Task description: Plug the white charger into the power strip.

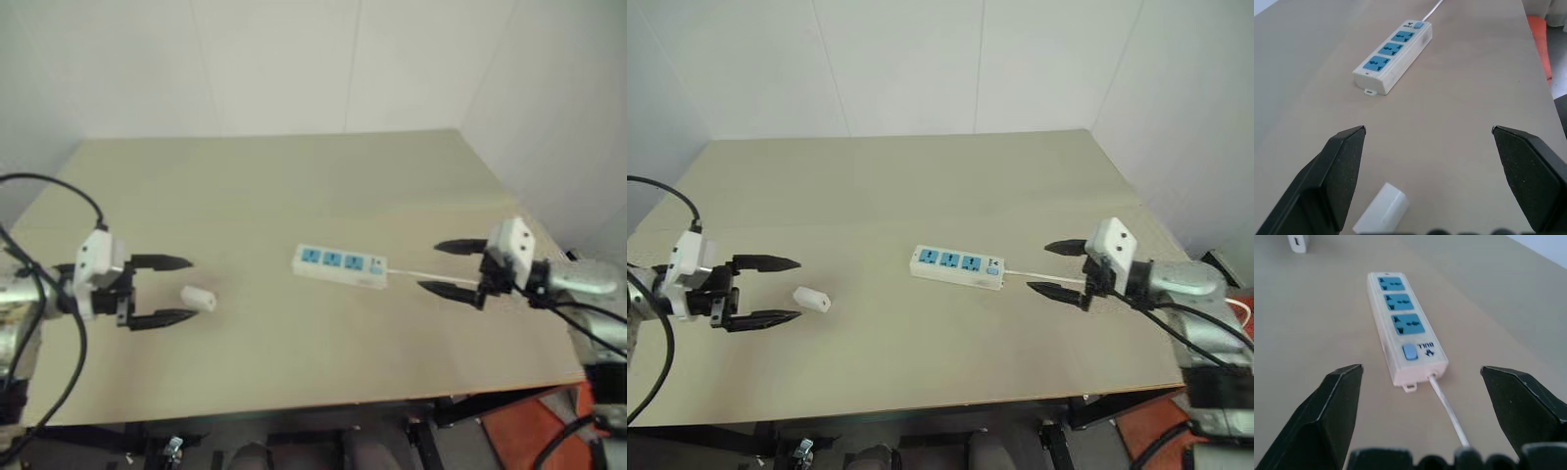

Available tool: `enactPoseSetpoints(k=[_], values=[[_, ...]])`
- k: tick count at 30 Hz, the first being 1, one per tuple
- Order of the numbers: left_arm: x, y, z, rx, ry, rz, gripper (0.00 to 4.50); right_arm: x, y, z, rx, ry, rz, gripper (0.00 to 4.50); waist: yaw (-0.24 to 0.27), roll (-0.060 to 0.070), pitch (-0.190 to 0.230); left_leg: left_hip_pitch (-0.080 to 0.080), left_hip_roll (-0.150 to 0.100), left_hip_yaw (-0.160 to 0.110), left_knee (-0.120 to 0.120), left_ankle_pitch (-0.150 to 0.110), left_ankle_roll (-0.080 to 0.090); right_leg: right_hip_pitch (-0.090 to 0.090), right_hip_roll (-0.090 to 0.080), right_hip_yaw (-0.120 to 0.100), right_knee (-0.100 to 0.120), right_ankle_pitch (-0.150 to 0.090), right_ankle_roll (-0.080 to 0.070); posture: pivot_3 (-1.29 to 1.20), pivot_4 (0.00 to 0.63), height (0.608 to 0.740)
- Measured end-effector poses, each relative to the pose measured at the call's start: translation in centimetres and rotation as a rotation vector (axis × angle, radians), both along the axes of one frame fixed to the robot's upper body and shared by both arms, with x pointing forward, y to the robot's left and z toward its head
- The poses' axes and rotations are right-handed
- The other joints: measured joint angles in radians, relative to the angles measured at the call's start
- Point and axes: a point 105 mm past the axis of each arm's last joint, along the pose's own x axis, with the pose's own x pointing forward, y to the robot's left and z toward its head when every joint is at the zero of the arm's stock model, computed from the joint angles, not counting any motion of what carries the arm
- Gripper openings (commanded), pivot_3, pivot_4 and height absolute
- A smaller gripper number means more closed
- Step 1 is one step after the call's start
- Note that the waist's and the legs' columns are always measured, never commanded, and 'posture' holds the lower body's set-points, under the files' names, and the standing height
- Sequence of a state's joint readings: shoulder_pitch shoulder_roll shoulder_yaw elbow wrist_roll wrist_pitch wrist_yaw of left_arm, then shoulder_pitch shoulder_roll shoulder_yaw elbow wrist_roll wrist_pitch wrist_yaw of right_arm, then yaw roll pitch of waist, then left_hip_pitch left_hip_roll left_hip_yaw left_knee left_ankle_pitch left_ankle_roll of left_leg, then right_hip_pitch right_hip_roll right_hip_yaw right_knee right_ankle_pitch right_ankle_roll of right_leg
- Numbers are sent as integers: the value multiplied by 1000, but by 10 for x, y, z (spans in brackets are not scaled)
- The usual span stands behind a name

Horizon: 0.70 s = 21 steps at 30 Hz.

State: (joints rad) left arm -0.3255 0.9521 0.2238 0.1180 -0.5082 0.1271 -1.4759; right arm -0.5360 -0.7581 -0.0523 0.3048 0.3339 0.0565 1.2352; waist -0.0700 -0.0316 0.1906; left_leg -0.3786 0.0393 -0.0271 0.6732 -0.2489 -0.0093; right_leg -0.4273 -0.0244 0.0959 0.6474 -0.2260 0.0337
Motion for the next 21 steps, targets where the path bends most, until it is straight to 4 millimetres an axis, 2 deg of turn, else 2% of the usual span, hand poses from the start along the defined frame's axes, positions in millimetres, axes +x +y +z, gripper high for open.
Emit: enactPoseSetpoints(k=[4, 11, 16, 21], values=[[5, -14, -1, -18, 1, -52, 4500, 24, 18, -16, 5, 29, 73, 4484, 0, 0, 0, 0, 0, 0, 0, 0, 0, 0, 0, 0, 0, 4, -7, 0, 150, 740], [8, -40, 2, -49, -29, -131, 4500, 47, 38, -24, 19, 40, 104, 4484, -1, 0, 0, -1, -1, -1, 0, 0, 0, 0, -1, 0, 0, 5, -7, 0, 150, 740], [5, -54, 3, -78, -29, -163, 4500, 52, 40, -38, -8, 87, 87, 4484, -1, 0, 0, -1, -1, -1, 0, 0, 0, 0, -1, 0, 0, 5, -7, 0, 150, 740], [2, -54, 0, -83, -12, -166, 4500, 53, 43, -45, -45, 110, 92, 4484, -4, 0, 0, 0, -1, -1, 0, 0, 0, 0, -1, 0, 0, 5, -7, 0, 150, 740]])
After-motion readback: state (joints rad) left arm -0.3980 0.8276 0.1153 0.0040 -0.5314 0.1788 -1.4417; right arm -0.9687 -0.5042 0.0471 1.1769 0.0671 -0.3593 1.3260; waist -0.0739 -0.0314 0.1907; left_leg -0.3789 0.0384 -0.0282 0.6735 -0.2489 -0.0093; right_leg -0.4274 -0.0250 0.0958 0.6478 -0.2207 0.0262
